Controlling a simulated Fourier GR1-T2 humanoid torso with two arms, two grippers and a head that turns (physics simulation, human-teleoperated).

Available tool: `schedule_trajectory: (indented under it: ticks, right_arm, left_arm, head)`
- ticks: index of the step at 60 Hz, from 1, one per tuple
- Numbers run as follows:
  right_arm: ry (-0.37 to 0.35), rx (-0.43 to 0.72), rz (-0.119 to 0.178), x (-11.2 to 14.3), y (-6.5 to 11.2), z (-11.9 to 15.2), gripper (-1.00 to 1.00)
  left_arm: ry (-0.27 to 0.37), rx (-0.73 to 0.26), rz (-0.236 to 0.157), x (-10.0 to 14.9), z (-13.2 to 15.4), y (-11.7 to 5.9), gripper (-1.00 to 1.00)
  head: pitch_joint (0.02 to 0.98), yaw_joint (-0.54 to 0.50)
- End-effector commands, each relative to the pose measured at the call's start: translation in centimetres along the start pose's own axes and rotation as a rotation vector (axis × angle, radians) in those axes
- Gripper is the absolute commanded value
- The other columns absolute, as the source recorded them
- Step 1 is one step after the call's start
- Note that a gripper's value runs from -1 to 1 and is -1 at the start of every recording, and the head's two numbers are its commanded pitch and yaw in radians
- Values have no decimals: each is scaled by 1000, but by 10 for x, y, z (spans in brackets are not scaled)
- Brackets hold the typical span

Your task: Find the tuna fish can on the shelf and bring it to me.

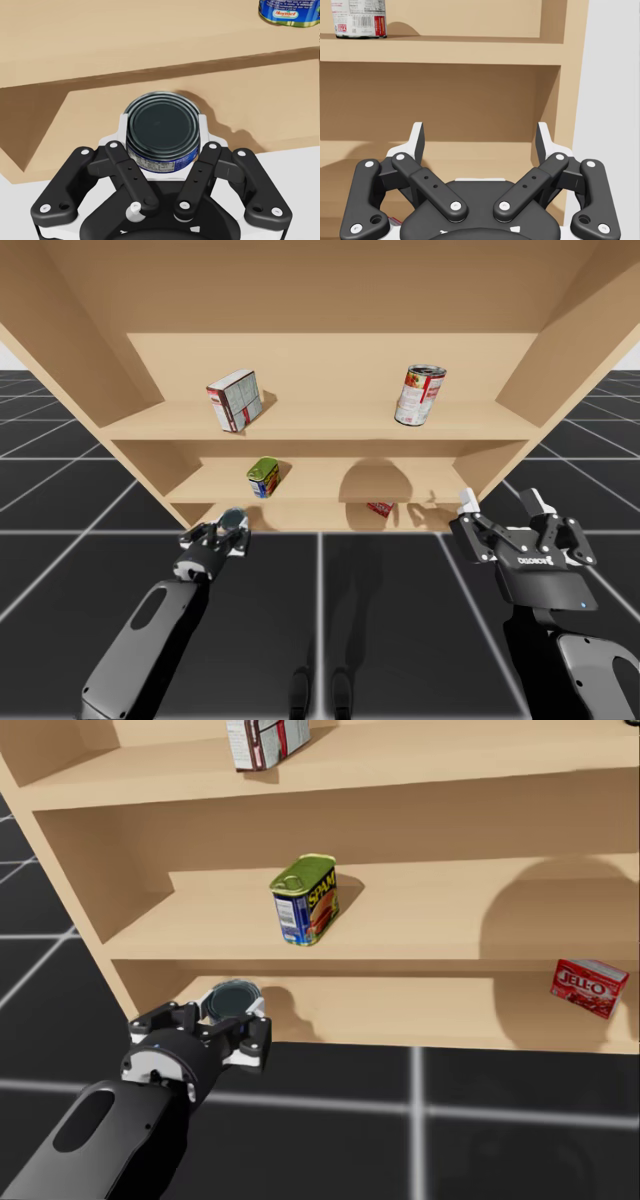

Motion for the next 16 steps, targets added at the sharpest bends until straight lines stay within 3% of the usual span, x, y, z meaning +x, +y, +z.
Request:
schedule_trajectory:
  ticks: [1, 16]
  right_arm:
    - [-11, -3, 5, 0, -1, 0, -1000]
    - [-25, -7, 18, -2, -2, 0, -1000]
  left_arm:
    - [-25, -121, -57, 4, 27, 3, 1000]
    - [-17, -164, -137, 4, 62, 17, 1000]
  head:
    - [688, 196]
    - [685, 195]
